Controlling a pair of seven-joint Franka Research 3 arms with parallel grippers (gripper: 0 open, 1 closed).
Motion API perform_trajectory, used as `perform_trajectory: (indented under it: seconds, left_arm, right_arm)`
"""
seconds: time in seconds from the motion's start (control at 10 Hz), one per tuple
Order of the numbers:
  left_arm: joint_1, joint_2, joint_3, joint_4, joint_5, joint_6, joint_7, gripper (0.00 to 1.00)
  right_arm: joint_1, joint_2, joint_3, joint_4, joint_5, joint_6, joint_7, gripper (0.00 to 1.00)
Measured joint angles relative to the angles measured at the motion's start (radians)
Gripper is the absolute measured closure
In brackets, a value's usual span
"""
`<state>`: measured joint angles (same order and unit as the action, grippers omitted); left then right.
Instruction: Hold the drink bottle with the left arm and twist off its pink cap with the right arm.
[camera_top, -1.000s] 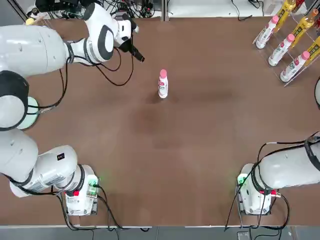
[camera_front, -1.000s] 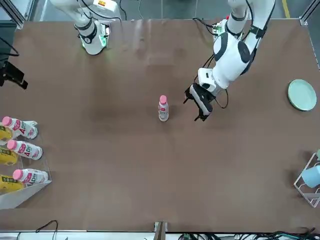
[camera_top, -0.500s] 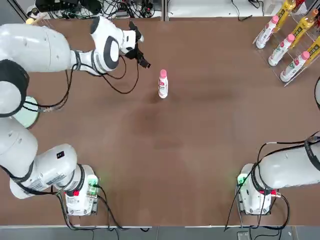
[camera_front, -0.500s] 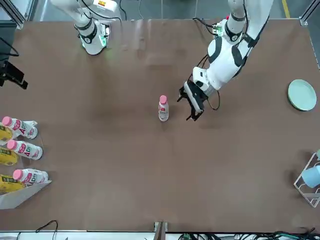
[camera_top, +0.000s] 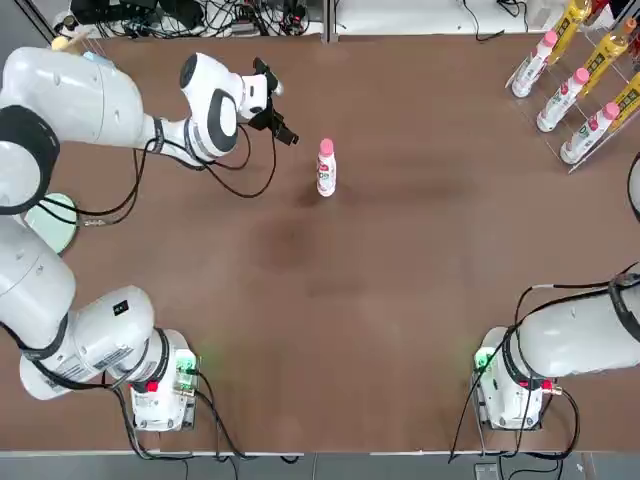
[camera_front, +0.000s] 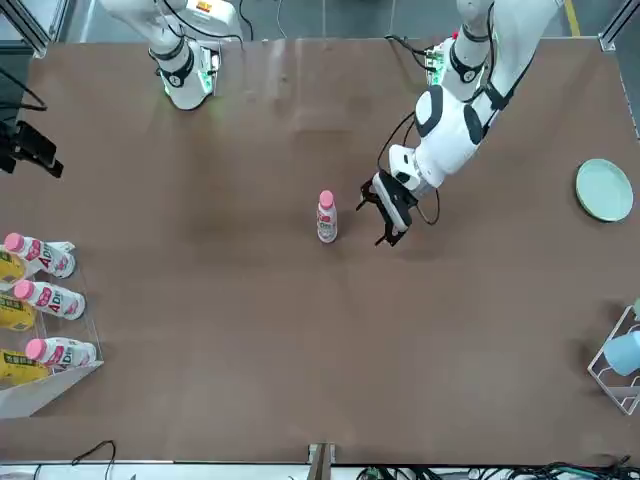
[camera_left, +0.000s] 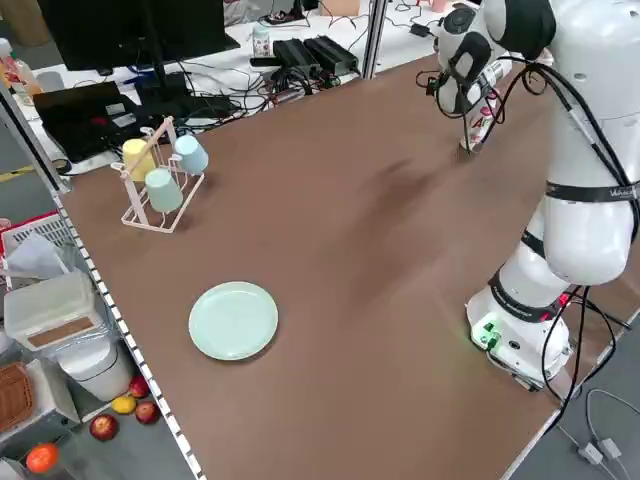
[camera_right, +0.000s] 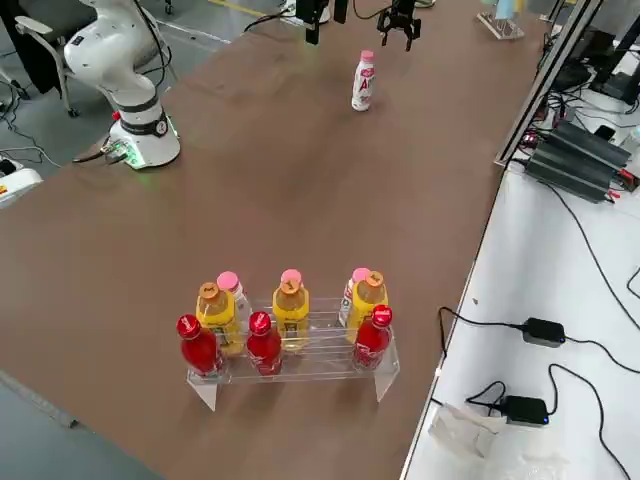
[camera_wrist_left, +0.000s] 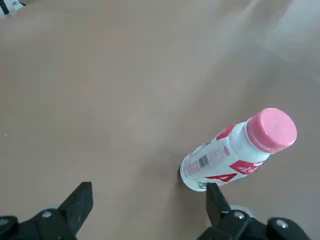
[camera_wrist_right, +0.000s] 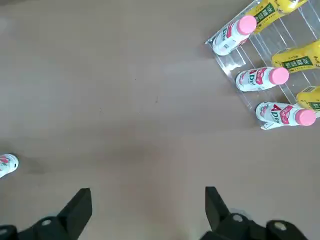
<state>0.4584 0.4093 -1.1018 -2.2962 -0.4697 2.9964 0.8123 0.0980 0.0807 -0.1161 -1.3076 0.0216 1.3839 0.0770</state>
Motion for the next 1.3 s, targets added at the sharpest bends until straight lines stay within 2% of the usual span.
perform_trajectory:
  seconds: [0.2,0.5,0.8,1.0,1.3]
  left_arm:
    - [0.01,0.02,-0.004,-0.011,0.0,0.022,0.052,0.0]
    - [0.043,0.097,-0.043,-0.043,0.0,0.108,0.149,0.0]
    - [0.044,0.105,-0.054,-0.051,0.0,0.123,0.194,0.0]
    - [0.054,0.105,-0.054,-0.051,0.0,0.125,0.239,0.0]
    - [0.07,0.105,-0.055,-0.032,0.0,0.125,0.247,0.0]
  right_arm:
    - [0.03,0.002,0.005,-0.001,0.001,-0.015,-0.003,0.0]
    - [0.092,0.014,0.007,-0.012,-0.005,-0.029,0.001,0.0]
    - [0.104,0.035,0.008,-0.022,0.017,-0.036,-0.003,0.0]
    - [0.151,0.037,0.011,-0.036,0.018,-0.031,-0.001,0.0]
    - [0.198,0.06,0.013,-0.055,0.018,0.041,0.0,0.0]
